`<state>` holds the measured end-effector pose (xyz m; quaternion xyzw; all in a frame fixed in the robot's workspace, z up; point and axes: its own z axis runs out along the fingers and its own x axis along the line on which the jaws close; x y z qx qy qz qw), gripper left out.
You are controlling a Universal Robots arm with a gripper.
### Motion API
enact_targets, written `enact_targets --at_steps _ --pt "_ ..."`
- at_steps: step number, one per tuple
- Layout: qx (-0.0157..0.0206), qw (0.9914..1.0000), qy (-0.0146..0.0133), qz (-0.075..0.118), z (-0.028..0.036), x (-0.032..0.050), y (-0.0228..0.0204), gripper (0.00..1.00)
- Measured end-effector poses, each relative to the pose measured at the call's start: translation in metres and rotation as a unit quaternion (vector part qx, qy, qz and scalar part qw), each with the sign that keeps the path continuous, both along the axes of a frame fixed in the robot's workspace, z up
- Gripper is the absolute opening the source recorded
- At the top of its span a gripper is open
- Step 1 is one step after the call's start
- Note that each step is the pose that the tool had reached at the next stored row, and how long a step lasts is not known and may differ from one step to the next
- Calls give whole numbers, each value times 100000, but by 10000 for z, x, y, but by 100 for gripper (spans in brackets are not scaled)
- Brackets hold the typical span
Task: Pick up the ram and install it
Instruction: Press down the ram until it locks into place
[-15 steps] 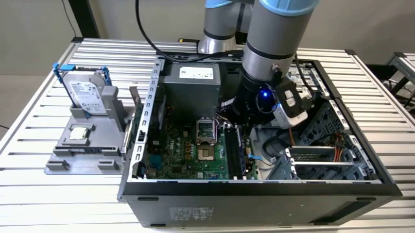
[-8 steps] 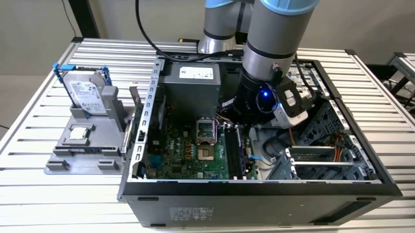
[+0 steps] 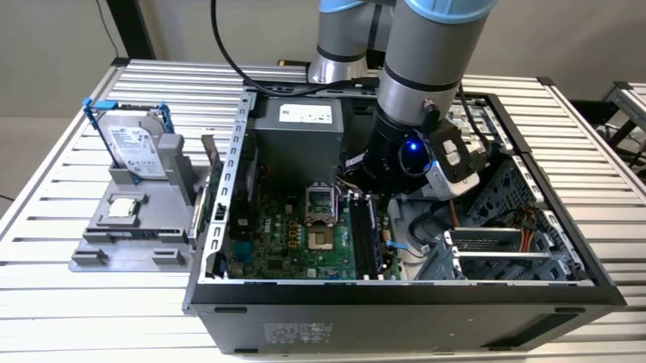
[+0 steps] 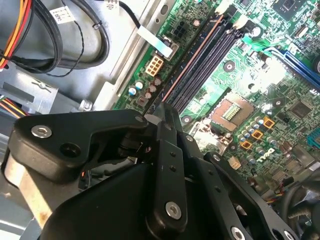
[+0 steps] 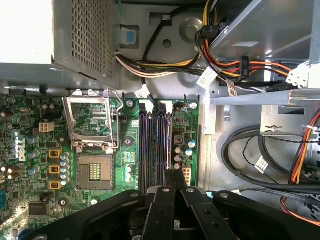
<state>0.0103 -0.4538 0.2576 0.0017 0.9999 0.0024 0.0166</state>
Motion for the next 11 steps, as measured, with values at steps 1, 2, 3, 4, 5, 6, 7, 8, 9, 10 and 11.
enact_targets --at_steps 1,2,3,4,5,6,7,8,9,10,11 --pt "-1 100000 0 2 0 0 0 0" --pt "-1 100000 -2 0 0 0 0 0" --pt "-5 100000 -2 1 0 0 0 0" --pt "-9 100000 -1 0 0 0 0 0" --pt "-11 100000 -1 1 0 0 0 0" --pt "-12 100000 -2 2 0 0 0 0" --pt "-10 100000 -2 3 0 0 0 0" --pt "-47 100000 -1 10 -1 0 0 0" --pt "-278 100000 -3 61 -1 -1 1 0" --pt "-791 99997 4 179 0 -1 1 0" --pt "-1331 99990 2 444 0 0 0 0"
